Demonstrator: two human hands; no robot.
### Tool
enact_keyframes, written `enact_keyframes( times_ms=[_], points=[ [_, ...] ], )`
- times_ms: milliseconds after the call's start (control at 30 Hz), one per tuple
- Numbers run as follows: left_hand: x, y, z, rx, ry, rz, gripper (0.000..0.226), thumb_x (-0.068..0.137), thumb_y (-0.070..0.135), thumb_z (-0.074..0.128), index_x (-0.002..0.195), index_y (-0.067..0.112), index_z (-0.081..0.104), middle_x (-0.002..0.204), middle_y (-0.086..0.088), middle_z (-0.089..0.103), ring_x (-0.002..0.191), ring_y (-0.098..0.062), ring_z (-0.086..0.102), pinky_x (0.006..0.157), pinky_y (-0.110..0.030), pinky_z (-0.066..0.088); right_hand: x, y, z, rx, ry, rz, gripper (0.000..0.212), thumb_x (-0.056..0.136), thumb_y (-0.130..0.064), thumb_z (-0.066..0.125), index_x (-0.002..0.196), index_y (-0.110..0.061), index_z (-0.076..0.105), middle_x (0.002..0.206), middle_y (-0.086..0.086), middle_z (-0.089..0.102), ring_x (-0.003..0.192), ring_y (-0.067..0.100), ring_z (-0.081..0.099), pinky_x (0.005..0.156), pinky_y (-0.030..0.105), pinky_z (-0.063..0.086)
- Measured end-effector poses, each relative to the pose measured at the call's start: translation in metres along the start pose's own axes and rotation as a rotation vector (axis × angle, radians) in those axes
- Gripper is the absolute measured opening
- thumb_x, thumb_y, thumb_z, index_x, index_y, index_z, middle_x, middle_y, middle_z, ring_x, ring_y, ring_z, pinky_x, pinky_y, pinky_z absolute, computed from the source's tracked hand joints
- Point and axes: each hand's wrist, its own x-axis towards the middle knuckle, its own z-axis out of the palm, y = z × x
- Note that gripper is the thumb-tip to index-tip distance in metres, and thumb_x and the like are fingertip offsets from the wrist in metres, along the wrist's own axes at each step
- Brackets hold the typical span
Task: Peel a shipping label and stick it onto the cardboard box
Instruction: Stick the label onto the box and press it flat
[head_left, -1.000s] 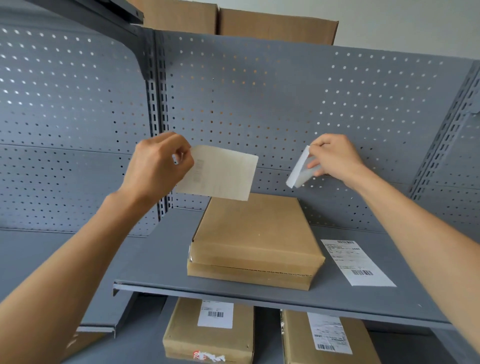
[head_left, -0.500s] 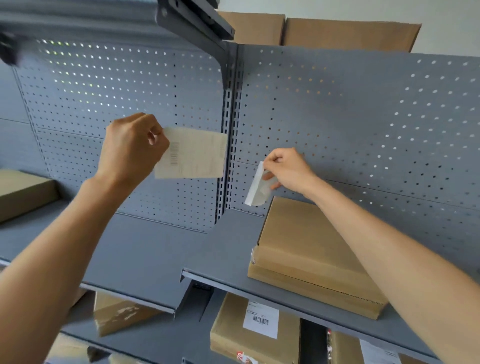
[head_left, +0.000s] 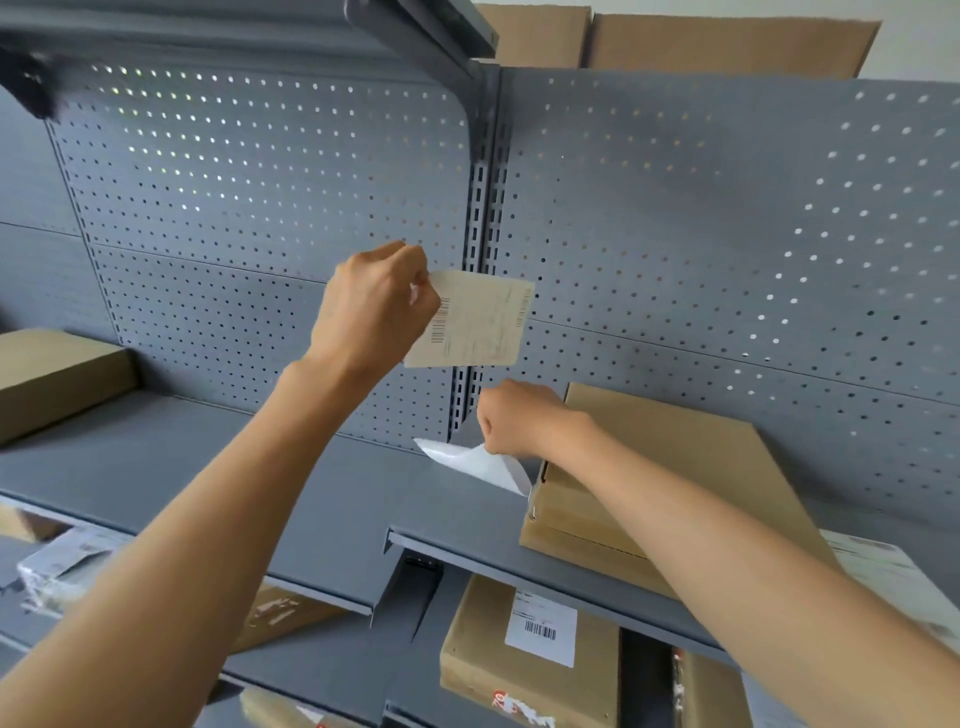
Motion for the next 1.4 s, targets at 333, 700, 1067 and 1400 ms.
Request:
enact_keyframes(
  times_ms=[333, 700, 1067, 1400],
  points=[
    [0.002, 0.012, 0.010, 0.000, 0.001, 0.012, 0.012, 0.084, 0.002, 0.059, 0.073, 0.002, 0.063, 0.070, -0.010, 0.065, 0.055, -0.033, 0.059, 0.048, -0.044, 0.053, -0.012, 0.003, 0.004, -0.062, -0.148, 0.016, 0.040, 0.080, -0.016, 0.084, 0.062, -0.013, 0.048, 0.072, 0.004, 0.063, 0.067, 0.025, 0.060, 0.070, 0.037, 0.048],
    [0.002, 0.025, 0.022, -0.012, -0.013, -0.011, 0.012, 0.083, 0.000, 0.059, 0.071, 0.002, 0.060, 0.070, -0.011, 0.064, 0.056, -0.035, 0.057, 0.050, -0.047, 0.053, -0.051, 0.043, -0.037, 0.570, 0.120, 0.143, 0.019, 0.094, -0.024, 0.065, 0.084, -0.012, 0.077, 0.083, 0.003, 0.078, 0.076, 0.018, 0.073, 0.072, 0.032, 0.056],
    [-0.002, 0.091, 0.040, 0.064, 0.057, 0.434, 0.014, 0.084, -0.001, 0.061, 0.071, 0.004, 0.056, 0.069, -0.010, 0.060, 0.053, -0.027, 0.051, 0.032, -0.031, 0.039, -0.071, 0.073, -0.087, 1.557, 0.389, 0.420, 0.057, 0.093, -0.052, 0.065, 0.105, 0.003, 0.068, 0.089, 0.021, 0.079, 0.077, 0.029, 0.079, 0.055, 0.029, 0.058],
    [-0.036, 0.141, 0.078, -0.298, -0.035, 0.286, 0.026, 0.093, 0.040, 0.067, 0.101, 0.018, 0.078, 0.101, 0.010, 0.076, 0.093, -0.014, 0.069, 0.057, -0.035, 0.058, -0.134, 0.118, -0.100, 1.234, 0.668, 0.403, 0.017, 0.097, -0.017, 0.061, 0.091, -0.013, 0.077, 0.084, -0.002, 0.081, 0.073, 0.016, 0.077, 0.061, 0.033, 0.059]
  ],
)
